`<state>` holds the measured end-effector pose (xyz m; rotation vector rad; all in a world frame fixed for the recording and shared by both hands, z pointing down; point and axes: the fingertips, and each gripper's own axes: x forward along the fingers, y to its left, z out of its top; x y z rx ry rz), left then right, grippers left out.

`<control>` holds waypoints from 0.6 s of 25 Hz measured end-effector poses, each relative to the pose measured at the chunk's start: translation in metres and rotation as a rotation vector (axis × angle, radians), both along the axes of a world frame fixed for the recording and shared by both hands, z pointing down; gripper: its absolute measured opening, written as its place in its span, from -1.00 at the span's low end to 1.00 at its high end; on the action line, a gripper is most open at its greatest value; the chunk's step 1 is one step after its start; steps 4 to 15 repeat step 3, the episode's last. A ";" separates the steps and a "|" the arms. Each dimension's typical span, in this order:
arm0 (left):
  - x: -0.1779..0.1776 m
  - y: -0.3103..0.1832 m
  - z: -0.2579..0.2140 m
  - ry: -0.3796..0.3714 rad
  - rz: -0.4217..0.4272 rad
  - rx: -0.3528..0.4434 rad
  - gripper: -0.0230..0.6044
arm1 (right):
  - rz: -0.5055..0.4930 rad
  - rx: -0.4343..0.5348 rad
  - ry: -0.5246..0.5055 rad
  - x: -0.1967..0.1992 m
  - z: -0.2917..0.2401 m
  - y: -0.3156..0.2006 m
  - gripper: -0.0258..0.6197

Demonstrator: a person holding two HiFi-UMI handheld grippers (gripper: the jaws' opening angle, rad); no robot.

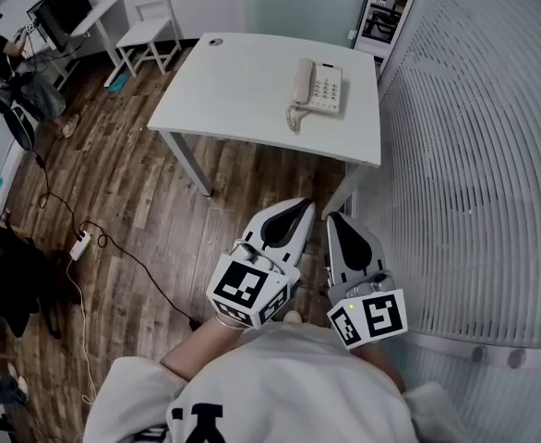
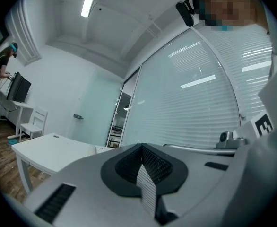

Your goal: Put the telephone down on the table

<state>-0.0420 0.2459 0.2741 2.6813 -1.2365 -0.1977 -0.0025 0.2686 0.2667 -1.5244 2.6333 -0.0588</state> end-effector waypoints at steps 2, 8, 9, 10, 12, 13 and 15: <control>-0.002 0.000 0.000 -0.002 0.003 -0.002 -0.91 | 0.000 0.001 -0.002 -0.002 -0.001 -0.001 -0.83; -0.002 0.000 0.000 -0.004 0.005 -0.003 -0.91 | 0.001 0.002 -0.004 -0.003 -0.001 -0.002 -0.83; -0.002 0.000 0.000 -0.004 0.005 -0.003 -0.91 | 0.001 0.002 -0.004 -0.003 -0.001 -0.002 -0.83; -0.002 0.000 0.000 -0.004 0.005 -0.003 -0.91 | 0.001 0.002 -0.004 -0.003 -0.001 -0.002 -0.83; -0.002 0.000 0.000 -0.004 0.005 -0.003 -0.91 | 0.001 0.002 -0.004 -0.003 -0.001 -0.002 -0.83; -0.002 0.000 0.000 -0.004 0.005 -0.003 -0.91 | 0.001 0.002 -0.004 -0.003 -0.001 -0.002 -0.83; -0.002 0.000 0.000 -0.004 0.005 -0.003 -0.91 | 0.001 0.002 -0.004 -0.003 -0.001 -0.002 -0.83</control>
